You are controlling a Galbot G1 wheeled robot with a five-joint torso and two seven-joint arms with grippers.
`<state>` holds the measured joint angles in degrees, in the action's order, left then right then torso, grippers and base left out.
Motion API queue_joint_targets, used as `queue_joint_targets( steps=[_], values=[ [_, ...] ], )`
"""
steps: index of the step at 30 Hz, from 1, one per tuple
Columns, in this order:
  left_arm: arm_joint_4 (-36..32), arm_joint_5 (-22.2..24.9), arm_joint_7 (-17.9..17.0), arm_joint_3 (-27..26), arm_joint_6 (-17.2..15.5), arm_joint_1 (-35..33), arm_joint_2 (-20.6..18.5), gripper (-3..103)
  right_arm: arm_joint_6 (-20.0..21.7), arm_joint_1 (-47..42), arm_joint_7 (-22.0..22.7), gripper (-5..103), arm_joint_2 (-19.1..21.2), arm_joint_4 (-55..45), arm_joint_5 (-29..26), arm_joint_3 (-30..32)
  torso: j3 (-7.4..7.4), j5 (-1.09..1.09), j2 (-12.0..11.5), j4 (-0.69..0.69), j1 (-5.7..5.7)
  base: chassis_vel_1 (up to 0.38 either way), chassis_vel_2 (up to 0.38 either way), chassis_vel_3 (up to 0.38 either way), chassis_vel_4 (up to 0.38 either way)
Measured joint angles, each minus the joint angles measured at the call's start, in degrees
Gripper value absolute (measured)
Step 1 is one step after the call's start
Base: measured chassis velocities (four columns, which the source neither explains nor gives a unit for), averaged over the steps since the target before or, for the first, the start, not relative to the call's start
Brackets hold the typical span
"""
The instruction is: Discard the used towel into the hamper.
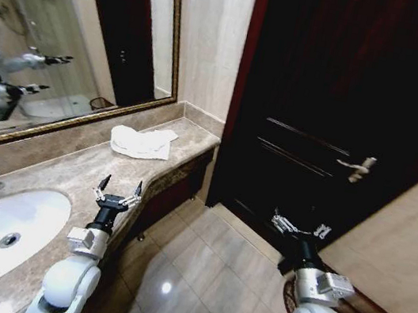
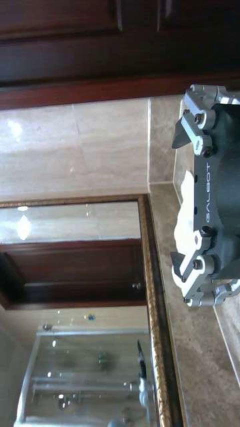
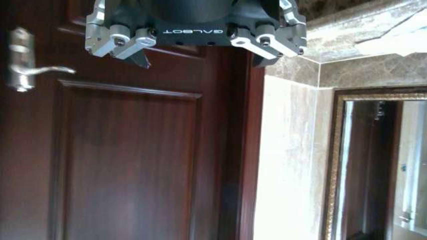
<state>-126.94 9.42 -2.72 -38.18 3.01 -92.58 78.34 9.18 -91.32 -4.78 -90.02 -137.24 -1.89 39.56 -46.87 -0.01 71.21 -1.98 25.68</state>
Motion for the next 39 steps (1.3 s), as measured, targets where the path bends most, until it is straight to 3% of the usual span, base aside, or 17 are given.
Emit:
queue_joint_targets(
  steps=[7, 18, 20, 29, 31, 36, 39],
  values=[
    [0.75, 0.00, -0.03, 0.10, 1.92, 0.01, 0.03, 100, -0.07, -0.34, 0.03, 100, -0.14, 0.00, 0.21, 0.01, -0.01, 0.01, 0.00, 0.04, 0.01, -0.140, 0.161, 0.149, -0.139],
    [0.22, 0.00, -0.16, -0.12, 1.76, -0.47, 0.09, 100, -0.07, -0.20, -0.03, 100, -0.10, -0.07, 0.37, -0.12, -0.01, 0.01, 0.01, 0.02, 0.01, -0.138, 0.143, 0.142, -0.131],
    [-2.09, 0.24, -0.76, -0.17, -1.13, -0.82, 0.26, 100, -0.01, -0.27, -0.20, 100, 0.07, -0.13, 0.30, -0.09, -0.01, 0.01, 0.00, 0.02, 0.01, -0.140, 0.118, 0.138, -0.137],
    [-2.43, -0.02, -1.08, -0.20, -1.93, -0.77, 0.61, 100, 0.37, -0.99, -0.11, 100, 0.21, -0.53, -1.83, -0.21, -0.02, 0.06, 0.00, 0.01, 0.03, -0.130, 0.140, 0.139, -0.121],
    [-2.45, -0.05, -1.26, -0.20, -2.16, -0.87, 0.67, 100, 1.40, -1.42, -0.01, 100, 0.21, -1.21, -2.71, -0.30, -0.02, -0.01, 0.00, 0.01, 0.06, -0.100, 0.067, 0.094, -0.064],
    [-4.06, 0.46, -2.43, -0.29, -6.18, -1.06, 0.14, 100, 0.92, -1.58, -0.05, 100, 0.44, -1.37, -3.22, 0.01, -0.01, 0.00, 0.01, 0.02, 0.00, -0.017, 0.005, 0.005, -0.003],
    [-4.41, 0.52, -2.61, -0.41, -6.98, -1.06, 0.02, 100, 0.82, -1.51, 0.26, 100, 0.54, -1.31, -3.64, 0.10, 0.00, 0.02, 0.02, 0.02, -0.01, 0.000, 0.000, 0.000, 0.000]
  ],
)
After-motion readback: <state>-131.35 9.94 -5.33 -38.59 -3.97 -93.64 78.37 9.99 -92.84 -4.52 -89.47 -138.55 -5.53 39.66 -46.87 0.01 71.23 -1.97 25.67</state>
